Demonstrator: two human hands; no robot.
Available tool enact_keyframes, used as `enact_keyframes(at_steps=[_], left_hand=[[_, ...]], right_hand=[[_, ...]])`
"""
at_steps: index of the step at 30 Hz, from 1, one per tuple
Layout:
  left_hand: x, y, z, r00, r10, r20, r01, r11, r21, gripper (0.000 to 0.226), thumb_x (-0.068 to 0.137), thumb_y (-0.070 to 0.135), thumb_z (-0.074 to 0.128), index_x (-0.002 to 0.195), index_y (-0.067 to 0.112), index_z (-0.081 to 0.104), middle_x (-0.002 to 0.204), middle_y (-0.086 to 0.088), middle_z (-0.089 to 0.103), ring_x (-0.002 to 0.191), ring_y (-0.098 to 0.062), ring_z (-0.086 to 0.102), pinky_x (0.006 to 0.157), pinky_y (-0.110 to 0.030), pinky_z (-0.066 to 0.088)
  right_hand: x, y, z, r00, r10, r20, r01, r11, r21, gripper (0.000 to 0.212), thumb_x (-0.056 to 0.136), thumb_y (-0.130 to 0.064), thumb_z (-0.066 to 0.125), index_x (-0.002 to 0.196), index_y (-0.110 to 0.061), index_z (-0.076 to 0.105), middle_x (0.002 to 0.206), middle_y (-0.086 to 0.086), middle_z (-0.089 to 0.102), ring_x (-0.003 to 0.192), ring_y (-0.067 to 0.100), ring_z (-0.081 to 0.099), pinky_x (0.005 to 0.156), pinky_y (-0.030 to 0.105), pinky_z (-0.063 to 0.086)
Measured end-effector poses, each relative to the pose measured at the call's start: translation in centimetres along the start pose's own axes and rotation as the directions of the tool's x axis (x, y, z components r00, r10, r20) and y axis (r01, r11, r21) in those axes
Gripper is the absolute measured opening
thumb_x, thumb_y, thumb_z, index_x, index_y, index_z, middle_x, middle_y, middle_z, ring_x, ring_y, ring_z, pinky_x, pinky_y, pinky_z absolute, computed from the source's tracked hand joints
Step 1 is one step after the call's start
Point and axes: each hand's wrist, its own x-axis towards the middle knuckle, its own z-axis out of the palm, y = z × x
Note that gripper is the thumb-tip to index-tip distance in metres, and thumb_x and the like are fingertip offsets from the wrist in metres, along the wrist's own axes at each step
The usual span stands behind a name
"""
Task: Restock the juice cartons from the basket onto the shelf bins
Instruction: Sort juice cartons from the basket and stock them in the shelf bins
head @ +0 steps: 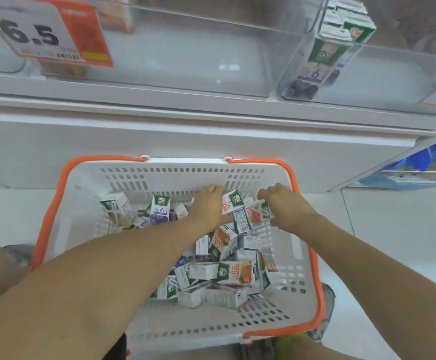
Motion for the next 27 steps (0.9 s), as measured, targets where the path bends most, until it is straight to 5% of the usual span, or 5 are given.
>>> enact_keyframes(at_steps=[8, 12, 17, 23, 27], left_hand=[[0.1, -0.2, -2.6, 0.972, -0.184, 0.144, 0.212, 0.954, -0.213, 0.032, 0.068, 0.027, 0.089, 0.093, 0.019, 0.071, 0.08, 0.006, 0.069, 0.068, -0.006, 0.065, 0.048, -0.016, 0.045], [-1.8, -1.2, -6.0, 0.915, -0.179, 0.362, 0.388, 0.637, -0.666, 0.028, 0.074, 0.028, 0.085, 0.092, 0.01, 0.073, 0.094, -0.002, 0.072, 0.082, -0.013, 0.067, 0.065, -0.021, 0.054], [-5.8, 0.0, -9.9, 0.891, 0.051, 0.451, 0.431, 0.216, -0.876, 0.006, 0.081, 0.006, 0.076, 0.076, 0.007, 0.073, 0.102, -0.011, 0.061, 0.103, -0.024, 0.049, 0.087, -0.042, 0.058], [-9.5, 5.4, -16.1, 0.908, 0.24, 0.343, 0.326, 0.11, -0.939, 0.023, 0.076, 0.002, 0.072, 0.098, 0.002, 0.072, 0.104, -0.016, 0.072, 0.092, -0.025, 0.07, 0.084, -0.044, 0.06], [-11.9, 6.8, -22.0, 0.896, 0.343, 0.283, 0.208, 0.24, -0.948, 0.04, 0.069, -0.001, 0.08, 0.107, 0.005, 0.071, 0.107, -0.019, 0.072, 0.094, -0.035, 0.072, 0.073, -0.043, 0.061]], right_hand=[[0.5, 0.6, -2.2, 0.994, 0.107, -0.011, -0.092, 0.895, 0.437, 0.067, 0.068, -0.022, 0.088, 0.126, -0.016, 0.055, 0.115, 0.003, 0.064, 0.106, 0.021, 0.061, 0.088, 0.031, 0.052], [-1.2, 0.5, -5.9, 0.993, 0.114, 0.035, -0.114, 0.827, 0.551, 0.062, 0.059, -0.029, 0.095, 0.111, -0.02, 0.063, 0.103, -0.004, 0.063, 0.095, 0.015, 0.062, 0.07, 0.015, 0.046], [-3.9, -0.3, -13.4, 0.993, 0.068, 0.092, -0.108, 0.837, 0.536, 0.042, 0.064, -0.025, 0.091, 0.098, -0.026, 0.066, 0.107, 0.0, 0.062, 0.078, 0.02, 0.068, 0.069, 0.029, 0.054], [-7.8, -2.4, -23.9, 0.993, -0.111, 0.039, 0.074, 0.845, 0.53, 0.017, 0.08, -0.017, 0.078, 0.096, -0.022, 0.074, 0.105, 0.005, 0.068, 0.059, -0.001, 0.061, 0.059, 0.026, 0.055], [-8.7, -4.0, -28.2, 0.99, -0.126, -0.056, 0.136, 0.809, 0.572, 0.013, 0.084, -0.02, 0.073, 0.09, -0.009, 0.074, 0.082, 0.008, 0.073, 0.068, 0.017, 0.069, 0.061, 0.032, 0.054]])
